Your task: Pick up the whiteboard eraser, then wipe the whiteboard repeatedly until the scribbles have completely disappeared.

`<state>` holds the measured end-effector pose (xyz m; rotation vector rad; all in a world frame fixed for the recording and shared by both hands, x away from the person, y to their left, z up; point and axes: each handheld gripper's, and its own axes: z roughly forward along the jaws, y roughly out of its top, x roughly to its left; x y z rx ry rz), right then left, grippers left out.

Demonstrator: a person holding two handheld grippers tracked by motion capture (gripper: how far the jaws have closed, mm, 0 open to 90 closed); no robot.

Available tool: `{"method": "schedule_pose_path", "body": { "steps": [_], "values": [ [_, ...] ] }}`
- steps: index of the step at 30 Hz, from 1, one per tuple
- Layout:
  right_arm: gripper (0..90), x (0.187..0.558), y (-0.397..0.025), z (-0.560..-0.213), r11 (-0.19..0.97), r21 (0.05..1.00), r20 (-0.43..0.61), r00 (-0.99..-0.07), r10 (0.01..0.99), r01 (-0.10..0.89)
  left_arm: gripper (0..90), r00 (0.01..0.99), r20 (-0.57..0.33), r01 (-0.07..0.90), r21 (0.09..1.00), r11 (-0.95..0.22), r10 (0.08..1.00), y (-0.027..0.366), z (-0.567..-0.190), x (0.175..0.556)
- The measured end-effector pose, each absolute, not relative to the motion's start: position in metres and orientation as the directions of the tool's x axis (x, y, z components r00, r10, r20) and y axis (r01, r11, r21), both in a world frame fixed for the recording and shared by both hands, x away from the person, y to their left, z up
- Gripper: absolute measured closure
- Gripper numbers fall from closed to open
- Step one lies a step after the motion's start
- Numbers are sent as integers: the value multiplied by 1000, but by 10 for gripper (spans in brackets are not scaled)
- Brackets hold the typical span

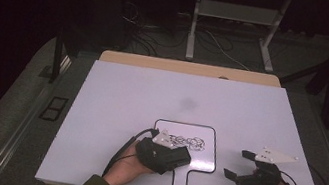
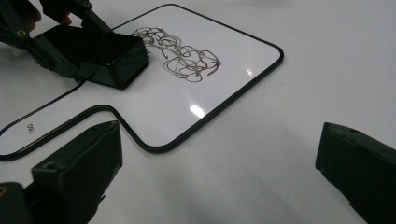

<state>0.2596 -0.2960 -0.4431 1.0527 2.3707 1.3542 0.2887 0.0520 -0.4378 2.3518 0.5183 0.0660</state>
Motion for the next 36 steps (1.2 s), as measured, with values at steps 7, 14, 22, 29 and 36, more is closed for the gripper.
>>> {"method": "schedule_pose_path", "body": {
  "steps": [7,14,22,29,36],
  "values": [
    [0,258,-296,-443,325,819,154,-726,670,473,392,926,-94,330,674,-661,366,52,-433,287],
    [0,257,-298,-442,321,825,151,-728,669,466,391,928,-111,329,691,-644,356,55,-428,288],
    [0,257,-299,-442,315,826,155,-726,670,467,391,935,-120,319,697,-642,334,57,-421,290],
    [0,259,-297,-443,319,820,159,-725,670,475,391,933,-133,327,699,-636,334,63,-418,298],
    [0,259,-299,-444,312,822,160,-718,678,478,391,919,-127,346,714,-608,374,71,-415,306]
  ]
}}
